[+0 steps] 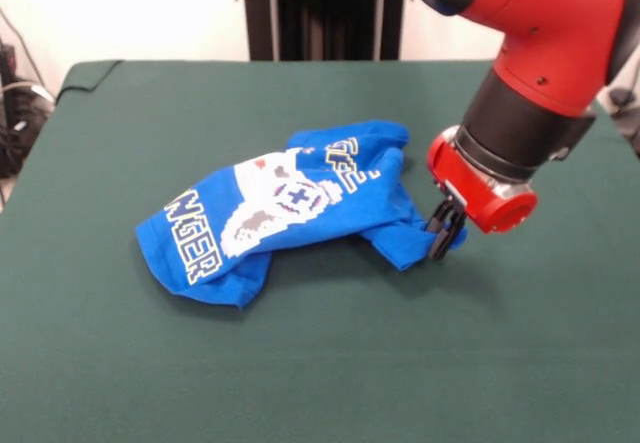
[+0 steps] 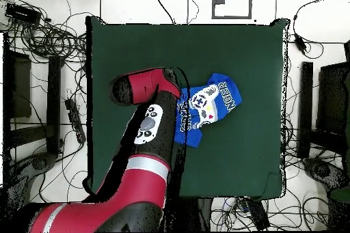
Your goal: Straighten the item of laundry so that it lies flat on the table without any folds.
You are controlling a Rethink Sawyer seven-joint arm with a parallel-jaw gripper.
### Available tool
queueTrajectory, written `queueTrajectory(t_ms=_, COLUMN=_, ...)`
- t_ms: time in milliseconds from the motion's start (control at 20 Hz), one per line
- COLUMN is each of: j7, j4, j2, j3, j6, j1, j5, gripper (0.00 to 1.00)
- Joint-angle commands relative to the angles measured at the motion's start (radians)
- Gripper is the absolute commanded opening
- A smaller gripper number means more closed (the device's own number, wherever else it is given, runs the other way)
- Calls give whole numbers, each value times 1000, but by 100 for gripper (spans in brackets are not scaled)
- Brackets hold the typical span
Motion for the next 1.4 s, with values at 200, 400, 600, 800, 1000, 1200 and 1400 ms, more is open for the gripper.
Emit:
queueTrajectory(t_ms=200, j7=-108, j4=5, j2=76, j3=115, j6=12, j1=-4, j5=-44, gripper=0)
queueTrajectory(t_ms=400, j7=-111, j4=-1, j2=85, j3=119, j6=3, j1=-8, j5=-46, gripper=0)
queueTrajectory(t_ms=600, j7=-113, j4=-8, j2=91, j3=123, j6=1, j1=-9, j5=-49, gripper=0)
queueTrajectory(t_ms=800, j7=-111, j4=-10, j2=93, j3=123, j6=3, j1=-8, j5=-54, gripper=0)
queueTrajectory(t_ms=1000, j7=-110, j4=-17, j2=98, j3=121, j6=6, j1=-7, j5=-54, gripper=0)
queueTrajectory(t_ms=1200, j7=-109, j4=-21, j2=101, j3=118, j6=10, j1=-5, j5=-52, gripper=0)
queueTrajectory(t_ms=1400, j7=-108, j4=-26, j2=104, j3=117, j6=12, j1=-5, j5=-50, gripper=0)
